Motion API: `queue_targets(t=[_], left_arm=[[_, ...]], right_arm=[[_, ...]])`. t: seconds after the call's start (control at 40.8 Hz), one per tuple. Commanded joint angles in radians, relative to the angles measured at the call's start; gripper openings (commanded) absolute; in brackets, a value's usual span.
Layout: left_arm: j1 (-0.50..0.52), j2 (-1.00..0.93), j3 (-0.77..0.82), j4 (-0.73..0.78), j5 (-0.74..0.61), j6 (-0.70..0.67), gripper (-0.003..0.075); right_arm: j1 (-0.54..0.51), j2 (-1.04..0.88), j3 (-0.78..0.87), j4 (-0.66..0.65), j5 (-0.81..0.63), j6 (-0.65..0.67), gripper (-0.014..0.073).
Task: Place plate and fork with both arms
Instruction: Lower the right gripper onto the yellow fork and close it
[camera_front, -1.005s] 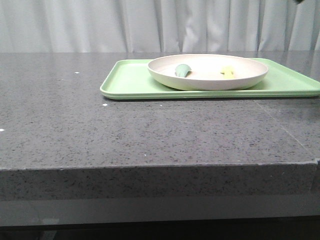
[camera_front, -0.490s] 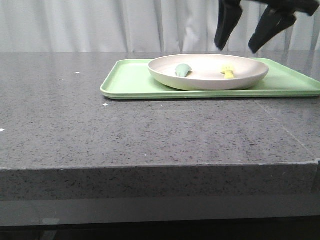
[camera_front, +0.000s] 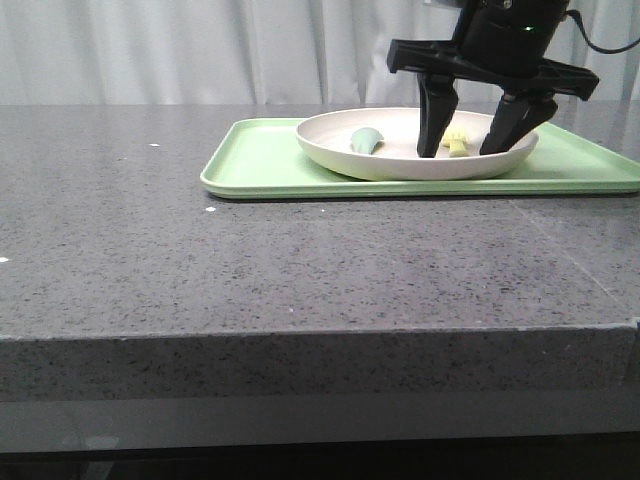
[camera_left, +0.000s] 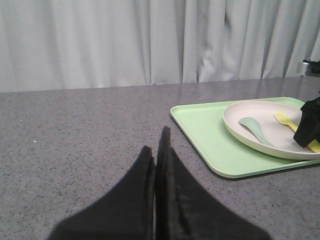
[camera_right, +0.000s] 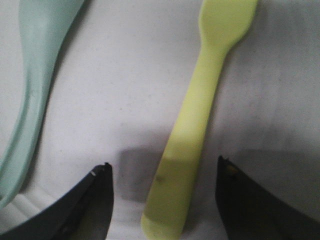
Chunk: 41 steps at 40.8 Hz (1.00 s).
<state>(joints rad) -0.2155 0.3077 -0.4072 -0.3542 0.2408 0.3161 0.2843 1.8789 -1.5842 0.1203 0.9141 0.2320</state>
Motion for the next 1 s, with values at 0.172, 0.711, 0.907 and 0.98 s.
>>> queue_targets(t=[0.172,0.711,0.907,0.98], left_arm=[[0.001,0.008,-0.025,-0.005,-0.073,-0.003,-0.0018],[0.001,0.008,-0.025,-0.005,-0.073,-0.003,-0.0018],[0.001,0.008,-0.025,-0.005,-0.073,-0.003,-0.0018],[0.001,0.008,-0.025,-0.005,-0.073,-0.003,-0.0018]], right_arm=[[-0.001,-0.046,-0.036,-0.01,-0.039,0.0,0.0468],[-0.001,-0.046,-0.036,-0.01,-0.027,0.0,0.0237],[-0.001,-0.046,-0.036,-0.01,-0.019,0.0,0.0236],[-0.001,-0.046,-0.036,-0.01,-0.019,0.0,0.0227]])
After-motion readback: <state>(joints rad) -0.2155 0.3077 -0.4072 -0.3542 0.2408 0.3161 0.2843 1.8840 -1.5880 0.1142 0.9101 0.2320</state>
